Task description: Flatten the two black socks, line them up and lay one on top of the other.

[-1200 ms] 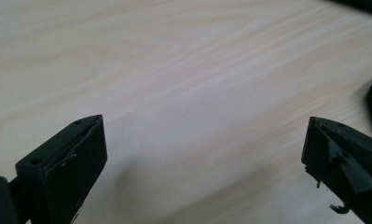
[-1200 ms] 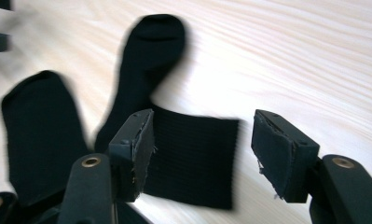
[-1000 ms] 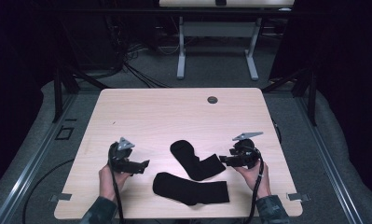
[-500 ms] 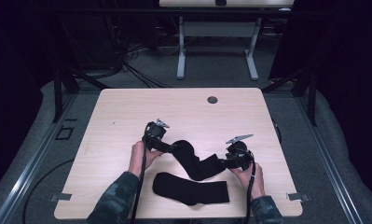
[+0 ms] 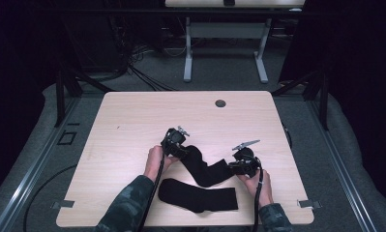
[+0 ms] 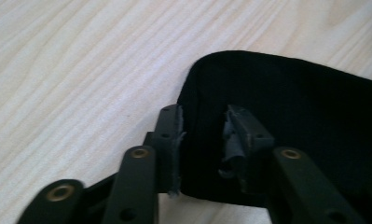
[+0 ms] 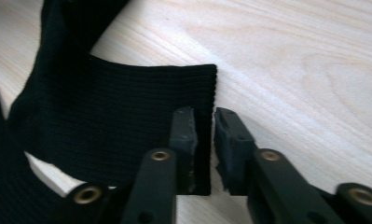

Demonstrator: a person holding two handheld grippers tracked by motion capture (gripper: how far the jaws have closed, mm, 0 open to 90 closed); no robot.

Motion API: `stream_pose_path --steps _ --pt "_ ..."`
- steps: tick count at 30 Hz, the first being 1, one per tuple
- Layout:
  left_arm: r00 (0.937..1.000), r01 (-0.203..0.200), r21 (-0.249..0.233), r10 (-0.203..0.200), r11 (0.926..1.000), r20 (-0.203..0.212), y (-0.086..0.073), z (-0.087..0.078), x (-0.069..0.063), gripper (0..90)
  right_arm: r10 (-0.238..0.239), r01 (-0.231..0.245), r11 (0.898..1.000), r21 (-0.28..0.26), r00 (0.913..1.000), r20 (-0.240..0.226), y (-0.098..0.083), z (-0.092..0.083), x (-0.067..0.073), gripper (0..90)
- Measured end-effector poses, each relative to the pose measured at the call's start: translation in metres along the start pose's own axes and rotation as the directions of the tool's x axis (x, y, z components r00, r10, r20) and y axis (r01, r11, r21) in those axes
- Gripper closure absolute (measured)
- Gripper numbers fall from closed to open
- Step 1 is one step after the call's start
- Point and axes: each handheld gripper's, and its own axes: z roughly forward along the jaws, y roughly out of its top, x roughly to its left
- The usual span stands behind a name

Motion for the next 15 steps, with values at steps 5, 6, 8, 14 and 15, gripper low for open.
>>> stream_pose_path --steps 5,6,8,14,15 --pt "0.9999 -0.010 -0.007 0.010 0.9999 -0.005 -0.004 -0.003 -0.002 82.2 -0.006 0.006 1.000 0.000 0.9999 -0.012 0.000 -0.002 0.000 84.7" --pt "0.9999 -0.004 -0.007 0.004 1.0000 -0.010 -0.006 -0.004 -0.002 82.7 0.000 0.000 1.000 -0.008 1.0000 -0.008 -0.001 -0.002 -0.001 85.3" --pt "0.9997 0.022 -0.014 -0.022 0.9997 -0.007 -0.010 -0.008 0.002 83.1 0.004 -0.004 1.000 -0.020 1.0000 -0.005 -0.002 -0.005 -0.001 85.8" --pt "0.9948 0.100 -0.032 -0.101 0.9945 -0.016 -0.023 -0.023 0.008 83.1 0.012 -0.011 0.999 -0.043 0.9999 0.004 -0.002 -0.016 -0.001 86.1" --pt "0.9940 0.107 -0.030 -0.108 0.9938 -0.019 -0.026 -0.026 0.007 83.1 0.012 -0.011 0.999 -0.042 0.9999 0.008 -0.002 -0.018 -0.001 86.1"
